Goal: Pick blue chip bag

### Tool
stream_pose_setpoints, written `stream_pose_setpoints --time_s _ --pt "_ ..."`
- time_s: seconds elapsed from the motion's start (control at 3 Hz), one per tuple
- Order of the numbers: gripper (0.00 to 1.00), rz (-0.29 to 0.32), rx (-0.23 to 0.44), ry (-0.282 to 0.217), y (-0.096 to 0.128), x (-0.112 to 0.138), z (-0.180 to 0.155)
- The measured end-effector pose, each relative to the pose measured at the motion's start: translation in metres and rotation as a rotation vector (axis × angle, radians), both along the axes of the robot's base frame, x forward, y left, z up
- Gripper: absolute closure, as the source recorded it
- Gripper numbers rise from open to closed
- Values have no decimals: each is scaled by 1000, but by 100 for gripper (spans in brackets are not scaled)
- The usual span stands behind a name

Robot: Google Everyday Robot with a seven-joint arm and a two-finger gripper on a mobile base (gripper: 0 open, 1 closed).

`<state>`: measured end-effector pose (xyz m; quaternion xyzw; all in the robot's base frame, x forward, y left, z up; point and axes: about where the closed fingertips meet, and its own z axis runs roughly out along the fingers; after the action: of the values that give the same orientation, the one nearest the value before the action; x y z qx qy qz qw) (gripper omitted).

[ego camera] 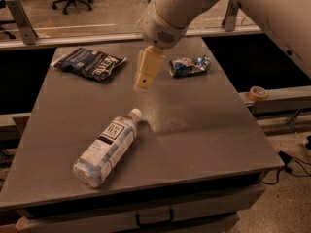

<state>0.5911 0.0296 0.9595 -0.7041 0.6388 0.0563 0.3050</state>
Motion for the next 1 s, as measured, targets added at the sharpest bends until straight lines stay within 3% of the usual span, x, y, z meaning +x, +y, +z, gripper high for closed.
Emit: stream_pose_setpoints --time_s 0.33,0.67,1.0 --pt "0 -28 69 -23 27 49 -15" --pt "0 -65 153 -15 84 127 -48" --pt "0 -119 209 34 119 159 -71"
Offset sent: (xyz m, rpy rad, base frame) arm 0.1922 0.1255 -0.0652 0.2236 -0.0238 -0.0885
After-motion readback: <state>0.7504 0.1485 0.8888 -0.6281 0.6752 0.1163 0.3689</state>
